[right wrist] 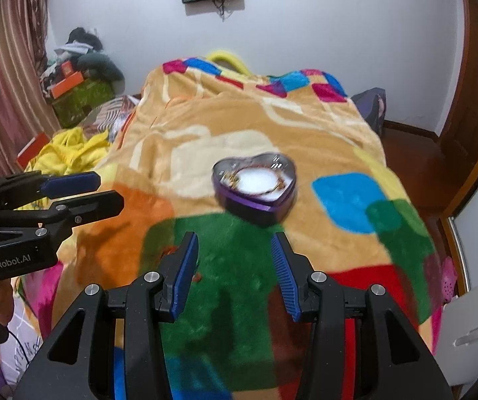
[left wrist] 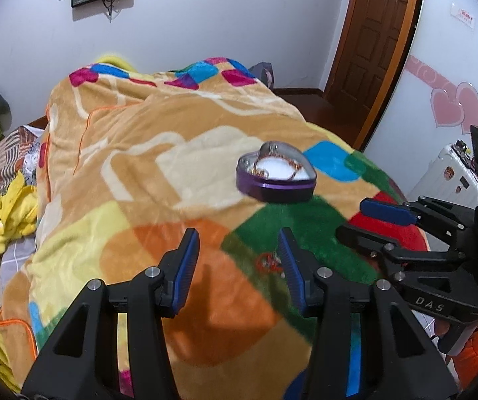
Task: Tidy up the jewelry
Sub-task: 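Grasp the gold ring with the right tool while the left tool grasps a small silver earring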
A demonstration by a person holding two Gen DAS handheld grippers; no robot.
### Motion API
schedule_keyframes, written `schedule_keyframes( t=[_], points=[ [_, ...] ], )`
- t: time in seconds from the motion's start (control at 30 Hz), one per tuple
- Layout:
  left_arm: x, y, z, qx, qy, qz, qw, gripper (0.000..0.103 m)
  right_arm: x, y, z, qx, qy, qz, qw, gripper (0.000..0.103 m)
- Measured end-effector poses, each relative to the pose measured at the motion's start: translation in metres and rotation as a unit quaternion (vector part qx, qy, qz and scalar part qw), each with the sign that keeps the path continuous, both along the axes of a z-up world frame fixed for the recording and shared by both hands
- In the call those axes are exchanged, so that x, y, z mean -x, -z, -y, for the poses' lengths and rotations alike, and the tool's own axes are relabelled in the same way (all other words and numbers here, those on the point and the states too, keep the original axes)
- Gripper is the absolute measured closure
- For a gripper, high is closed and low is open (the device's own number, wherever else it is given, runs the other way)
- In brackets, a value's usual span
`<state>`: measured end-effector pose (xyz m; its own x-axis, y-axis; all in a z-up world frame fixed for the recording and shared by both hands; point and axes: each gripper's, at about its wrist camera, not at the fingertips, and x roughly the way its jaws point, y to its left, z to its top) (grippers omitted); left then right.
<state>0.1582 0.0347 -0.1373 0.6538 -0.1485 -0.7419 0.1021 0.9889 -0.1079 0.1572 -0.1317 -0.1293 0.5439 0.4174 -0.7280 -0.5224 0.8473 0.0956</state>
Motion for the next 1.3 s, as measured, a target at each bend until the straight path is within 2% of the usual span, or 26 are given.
schedule_keyframes(
  t=[0.47,0.53,0.6,0.67,0.73,1.13,1.3],
  points=[
    [0.019,0.027,-0.004,0.005,0.003,-0.029,0.9996,0.055,0.013,0.048,-0.027,0.021,-0.04,-0.066,0.997,0.062],
    [0.02,0.029,-0.005,0.01,0.003,-0.031,0.9995,0.055,0.014,0.048,-0.03,0.027,-0.044,-0.063,0.997,0.066],
    [0.02,0.031,-0.006,0.019,0.003,-0.032,0.9993,0.06,0.014,0.049,-0.031,0.029,-0.053,-0.065,0.996,0.077],
    [0.018,0.033,-0.006,0.027,0.007,-0.038,0.9989,0.071,0.015,0.05,-0.032,0.027,-0.061,-0.07,0.995,0.086],
    [0.016,0.036,-0.004,0.033,0.012,-0.045,0.9984,0.075,0.015,0.049,-0.03,0.026,-0.063,-0.067,0.995,0.086],
    [0.007,0.054,0.039,0.032,0.062,-0.071,0.9951,0.081,0.011,0.028,0.002,-0.005,-0.022,-0.04,0.999,0.086],
    [-0.001,0.064,0.05,0.03,0.065,-0.083,0.994,0.085,0.008,0.025,0.016,-0.013,-0.004,-0.038,0.999,0.086]
  ],
)
